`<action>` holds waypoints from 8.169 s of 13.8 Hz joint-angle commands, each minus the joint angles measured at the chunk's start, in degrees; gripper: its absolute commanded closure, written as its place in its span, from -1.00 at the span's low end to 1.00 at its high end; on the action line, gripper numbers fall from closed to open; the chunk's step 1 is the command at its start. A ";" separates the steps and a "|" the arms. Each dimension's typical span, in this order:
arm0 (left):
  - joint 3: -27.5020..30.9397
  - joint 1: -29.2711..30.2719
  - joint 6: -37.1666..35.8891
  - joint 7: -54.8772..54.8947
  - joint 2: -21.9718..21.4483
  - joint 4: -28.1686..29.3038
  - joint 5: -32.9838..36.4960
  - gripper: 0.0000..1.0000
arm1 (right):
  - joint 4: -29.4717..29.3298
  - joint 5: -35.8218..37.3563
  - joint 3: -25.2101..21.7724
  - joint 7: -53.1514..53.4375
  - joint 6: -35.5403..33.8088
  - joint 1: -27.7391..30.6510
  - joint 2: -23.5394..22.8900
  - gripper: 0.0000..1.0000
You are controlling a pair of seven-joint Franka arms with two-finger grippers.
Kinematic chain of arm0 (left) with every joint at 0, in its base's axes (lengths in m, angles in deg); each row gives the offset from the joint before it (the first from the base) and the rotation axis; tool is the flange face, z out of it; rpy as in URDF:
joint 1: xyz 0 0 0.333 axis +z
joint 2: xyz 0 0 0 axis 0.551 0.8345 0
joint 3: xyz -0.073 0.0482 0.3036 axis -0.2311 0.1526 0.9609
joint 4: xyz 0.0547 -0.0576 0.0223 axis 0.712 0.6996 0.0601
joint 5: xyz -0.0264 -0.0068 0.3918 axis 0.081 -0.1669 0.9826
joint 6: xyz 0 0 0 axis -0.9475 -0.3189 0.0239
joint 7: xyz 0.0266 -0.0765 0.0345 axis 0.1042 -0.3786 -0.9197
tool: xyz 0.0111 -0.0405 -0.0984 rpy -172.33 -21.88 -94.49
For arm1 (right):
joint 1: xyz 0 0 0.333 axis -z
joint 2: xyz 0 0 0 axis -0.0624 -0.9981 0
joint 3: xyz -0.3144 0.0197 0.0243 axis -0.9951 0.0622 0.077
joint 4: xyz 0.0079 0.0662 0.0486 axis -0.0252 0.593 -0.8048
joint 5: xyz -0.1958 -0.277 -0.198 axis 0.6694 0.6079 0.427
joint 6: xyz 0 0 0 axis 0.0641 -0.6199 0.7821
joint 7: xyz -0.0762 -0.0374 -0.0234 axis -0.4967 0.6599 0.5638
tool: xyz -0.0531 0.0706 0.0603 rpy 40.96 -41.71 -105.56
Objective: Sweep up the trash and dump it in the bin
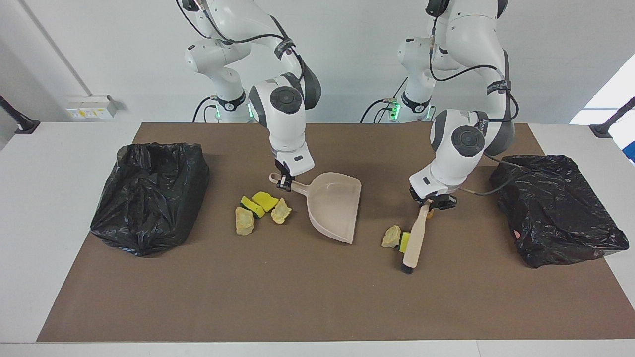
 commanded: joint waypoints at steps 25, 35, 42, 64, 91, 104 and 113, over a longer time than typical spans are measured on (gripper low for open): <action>0.55 12.91 -9.57 -16.20 -17.73 13.41 4.23 1.00 | 1.68 4.36 0.20 -1.33 0.38 0.35 0.45 1.00; -0.07 -4.29 4.87 -38.09 -13.61 20.39 2.92 1.00 | 1.50 4.10 0.20 -1.33 0.47 0.35 0.36 1.00; -0.16 -13.78 7.33 -28.69 -11.51 17.14 -10.96 1.00 | 1.68 3.66 0.29 -1.33 1.61 0.35 0.27 1.00; -0.07 -14.06 -10.48 -39.30 -22.73 14.84 -8.51 1.00 | 1.94 -1.79 0.29 -6.25 5.13 1.49 0.45 1.00; -3.50 -47.89 8.39 -80.45 -29.79 37.00 -11.50 1.00 | -12.91 0.84 -0.50 -55.44 -15.35 40.76 6.51 1.00; -3.41 -48.07 9.62 -80.01 -26.97 36.82 -11.59 0.17 | -1.59 34.05 -0.50 -42.75 -12.98 45.97 13.54 1.00; -2.97 -31.84 1.19 -67.57 -23.46 23.92 -7.20 -1.00 | -5.35 45.47 0.20 -42.89 -16.84 42.98 14.24 1.00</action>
